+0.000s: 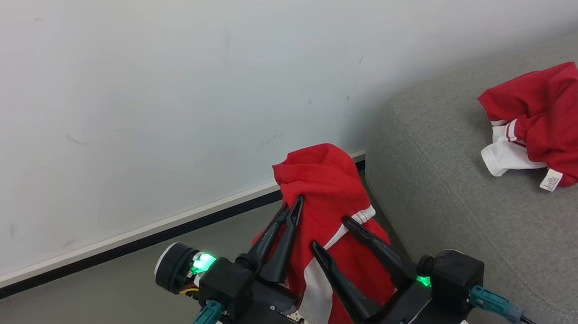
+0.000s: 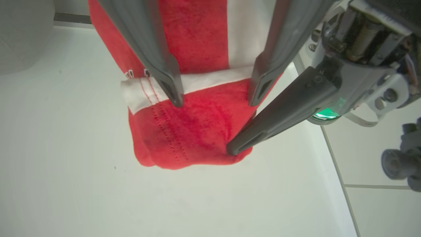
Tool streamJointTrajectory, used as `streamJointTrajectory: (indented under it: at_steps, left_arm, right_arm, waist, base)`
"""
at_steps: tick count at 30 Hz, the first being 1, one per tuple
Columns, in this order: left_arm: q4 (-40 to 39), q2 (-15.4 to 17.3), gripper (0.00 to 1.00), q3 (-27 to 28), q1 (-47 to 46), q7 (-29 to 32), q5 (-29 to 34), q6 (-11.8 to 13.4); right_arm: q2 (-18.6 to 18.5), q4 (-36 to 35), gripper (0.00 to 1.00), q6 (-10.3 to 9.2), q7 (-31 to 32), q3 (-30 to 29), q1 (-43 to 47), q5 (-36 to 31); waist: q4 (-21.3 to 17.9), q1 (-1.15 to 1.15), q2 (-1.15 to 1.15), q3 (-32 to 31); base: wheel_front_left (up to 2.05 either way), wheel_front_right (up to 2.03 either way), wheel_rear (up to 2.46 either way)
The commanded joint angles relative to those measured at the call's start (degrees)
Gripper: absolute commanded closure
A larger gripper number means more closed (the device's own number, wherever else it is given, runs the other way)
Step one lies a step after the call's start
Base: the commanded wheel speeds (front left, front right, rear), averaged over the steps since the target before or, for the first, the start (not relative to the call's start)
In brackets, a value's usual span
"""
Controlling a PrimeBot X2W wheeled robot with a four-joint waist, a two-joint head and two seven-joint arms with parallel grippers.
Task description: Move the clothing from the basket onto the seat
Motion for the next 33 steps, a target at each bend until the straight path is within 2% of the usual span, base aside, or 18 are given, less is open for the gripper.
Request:
streamJointTrajectory:
  at_steps: [1,16,17,18,19,32,33]
  left_arm:
    - [0.1,-0.2,1.00,-0.2,-0.8,-0.2,0.0,-0.2]
    - [-1.2,-1.3,1.00,-6.4,-2.3,1.2,-1.3,-0.8]
    - [-1.3,-1.3,1.00,-6.5,-2.4,1.3,-1.4,-0.7]
    - [-1.4,-1.3,1.00,-6.6,-2.5,1.4,-1.5,-0.7]
    - [-1.5,-1.4,1.00,-6.7,-2.6,1.5,-1.5,-0.6]
    - [-0.3,-0.1,1.00,-5.9,-2.7,1.1,-1.5,0.9]
    - [-0.1,0.0,0.80,-5.7,-2.6,1.2,-1.5,1.1]
  right_arm:
    - [0.0,-0.1,0.00,0.03,0.0,0.2,-0.7,0.4]
    - [0.5,4.2,0.00,0.03,0.0,0.6,-2.3,0.3]
    - [0.6,4.3,0.11,0.03,0.0,0.6,-2.5,0.3]
    - [0.5,4.5,0.60,0.03,0.0,0.8,-2.6,0.3]
    - [0.5,4.6,1.00,0.03,0.0,0.9,-2.7,0.3]
    - [-0.1,4.0,1.00,0.03,0.0,0.6,-2.9,-0.4]
    - [-0.1,3.9,1.00,0.03,0.0,0.5,-2.8,-0.5]
  waist:
    - [0.0,0.00,0.00,0.0]
    - [0.7,0.00,0.00,0.4]
    - [0.7,0.00,0.00,0.4]
    - [0.7,0.00,0.00,0.4]
    - [0.7,0.00,0.00,0.4]
    - [0.6,0.00,0.00,0.7]
    - [0.6,0.00,0.00,0.7]
  base:
    - [0.00,0.00,0.00]
    - [0.00,0.00,0.00]
    - [0.00,0.00,0.00]
    - [0.00,0.00,0.00]
    - [0.00,0.00,0.00]
    - [0.00,0.00,0.00]
    - [0.00,0.00,0.00]
